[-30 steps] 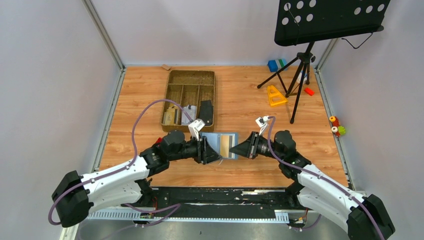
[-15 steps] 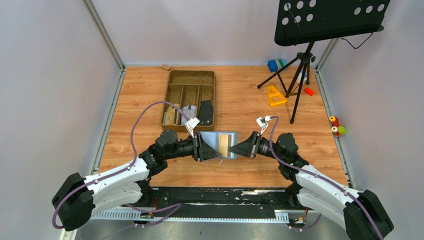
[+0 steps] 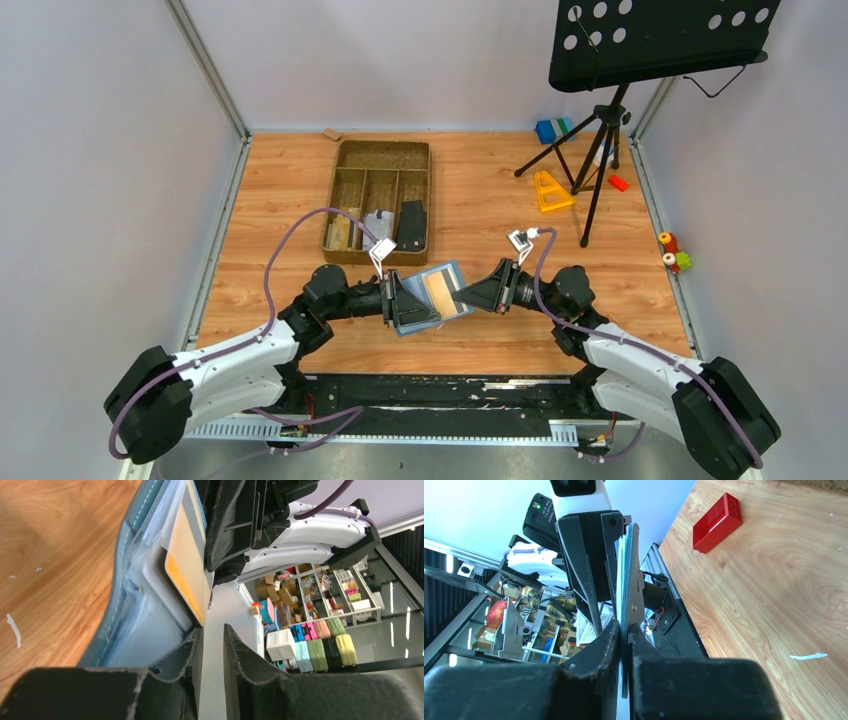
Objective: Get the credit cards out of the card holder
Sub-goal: Remove the credit card from the card holder.
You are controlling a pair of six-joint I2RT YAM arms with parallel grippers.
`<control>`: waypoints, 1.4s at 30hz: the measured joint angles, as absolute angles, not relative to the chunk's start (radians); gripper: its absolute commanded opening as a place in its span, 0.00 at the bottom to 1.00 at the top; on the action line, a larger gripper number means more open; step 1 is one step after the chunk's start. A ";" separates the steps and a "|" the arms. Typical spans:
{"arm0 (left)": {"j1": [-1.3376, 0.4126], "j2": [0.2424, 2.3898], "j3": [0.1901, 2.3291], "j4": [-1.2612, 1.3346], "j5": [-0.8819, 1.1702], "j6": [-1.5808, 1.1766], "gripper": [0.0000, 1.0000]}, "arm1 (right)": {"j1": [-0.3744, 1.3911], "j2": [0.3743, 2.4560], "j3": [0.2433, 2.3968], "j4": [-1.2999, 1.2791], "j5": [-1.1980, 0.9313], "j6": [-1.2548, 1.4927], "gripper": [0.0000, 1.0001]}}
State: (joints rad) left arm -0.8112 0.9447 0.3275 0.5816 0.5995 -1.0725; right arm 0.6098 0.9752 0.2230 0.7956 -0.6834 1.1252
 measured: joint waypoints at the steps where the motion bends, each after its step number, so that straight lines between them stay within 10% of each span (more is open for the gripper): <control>1: -0.811 0.944 0.327 0.582 0.603 -1.074 0.19 | 0.612 0.976 0.223 0.802 -0.682 1.126 0.00; 5: -0.812 0.937 0.328 0.533 0.579 -1.064 0.00 | 0.618 0.970 0.223 0.803 -0.675 1.124 0.00; 12: -0.818 0.879 0.355 0.368 0.440 -1.021 0.00 | 0.640 0.894 0.223 0.665 -0.627 1.066 0.11; 20: -0.816 0.832 0.355 0.313 0.341 -0.995 0.00 | 0.656 0.821 0.224 0.526 -0.607 1.012 0.00; 33: -0.815 0.690 0.353 0.060 0.222 -0.878 0.97 | 0.661 0.661 0.284 0.227 -0.424 0.896 0.00; 42: -0.811 0.688 0.246 0.162 0.234 -0.912 0.99 | 0.661 0.685 0.311 0.222 -0.396 0.904 0.00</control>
State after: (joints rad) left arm -0.8108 0.6884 0.2459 0.1619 0.2340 -0.9119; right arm 0.6605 0.6846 0.3115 0.2218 -0.3962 0.9043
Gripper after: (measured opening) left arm 0.997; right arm 0.059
